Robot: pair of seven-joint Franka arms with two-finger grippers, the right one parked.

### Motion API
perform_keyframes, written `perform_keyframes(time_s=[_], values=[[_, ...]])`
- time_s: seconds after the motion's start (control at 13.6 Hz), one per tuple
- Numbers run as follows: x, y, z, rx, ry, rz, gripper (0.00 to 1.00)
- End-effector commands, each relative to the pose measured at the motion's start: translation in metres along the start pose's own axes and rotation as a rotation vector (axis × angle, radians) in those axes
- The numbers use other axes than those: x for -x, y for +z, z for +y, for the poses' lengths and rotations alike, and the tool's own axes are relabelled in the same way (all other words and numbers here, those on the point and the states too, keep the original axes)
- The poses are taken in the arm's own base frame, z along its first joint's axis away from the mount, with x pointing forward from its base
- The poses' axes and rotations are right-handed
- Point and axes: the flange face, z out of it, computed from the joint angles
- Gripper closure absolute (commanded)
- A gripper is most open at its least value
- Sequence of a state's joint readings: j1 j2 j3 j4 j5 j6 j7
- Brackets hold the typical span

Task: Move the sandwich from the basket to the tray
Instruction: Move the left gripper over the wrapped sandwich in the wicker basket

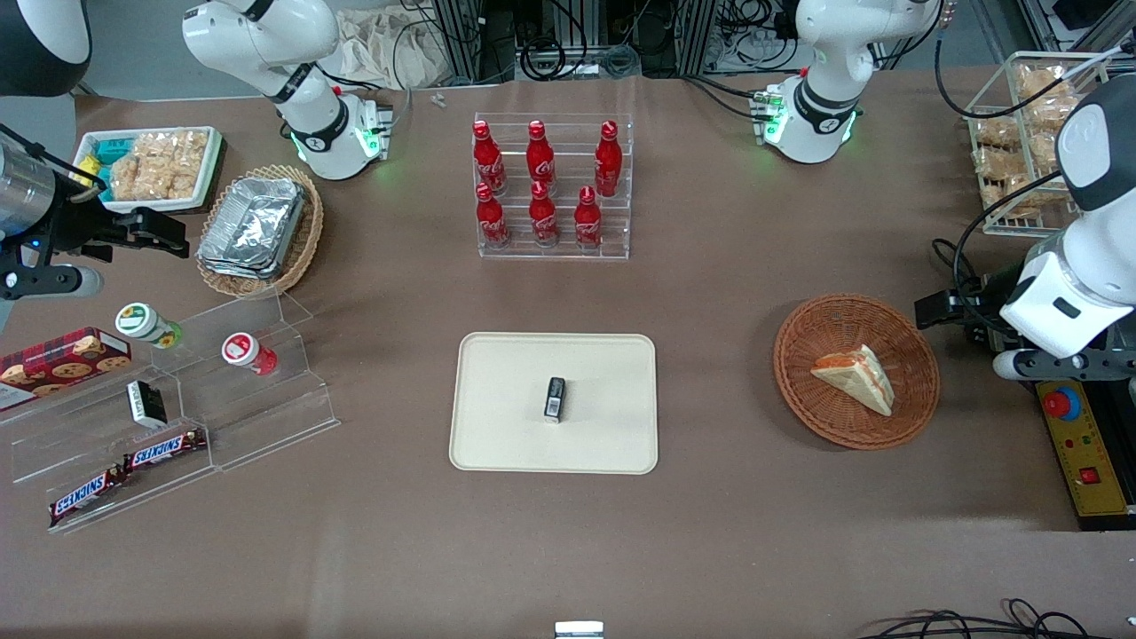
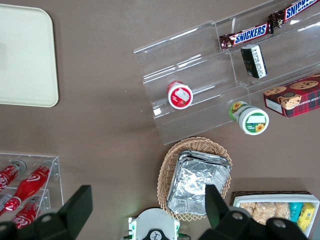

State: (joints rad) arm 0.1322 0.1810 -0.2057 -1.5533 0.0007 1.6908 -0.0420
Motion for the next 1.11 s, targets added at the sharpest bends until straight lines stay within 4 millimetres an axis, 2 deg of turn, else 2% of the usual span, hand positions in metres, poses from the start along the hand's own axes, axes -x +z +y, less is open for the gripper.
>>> perform_keyframes(time_s=[0.0,0.15,0.3,0.66,1.03], values=[[-0.003,-0.004,0.002,-0.006,0.029,-0.013,0.00],[-0.004,-0.007,0.002,-0.006,0.021,-0.007,0.00],[-0.003,0.000,0.001,-0.017,0.010,-0.020,0.00],[-0.004,0.047,-0.012,-0.021,-0.164,-0.038,0.00],[0.000,0.106,-0.008,-0.014,-0.439,0.017,0.00]])
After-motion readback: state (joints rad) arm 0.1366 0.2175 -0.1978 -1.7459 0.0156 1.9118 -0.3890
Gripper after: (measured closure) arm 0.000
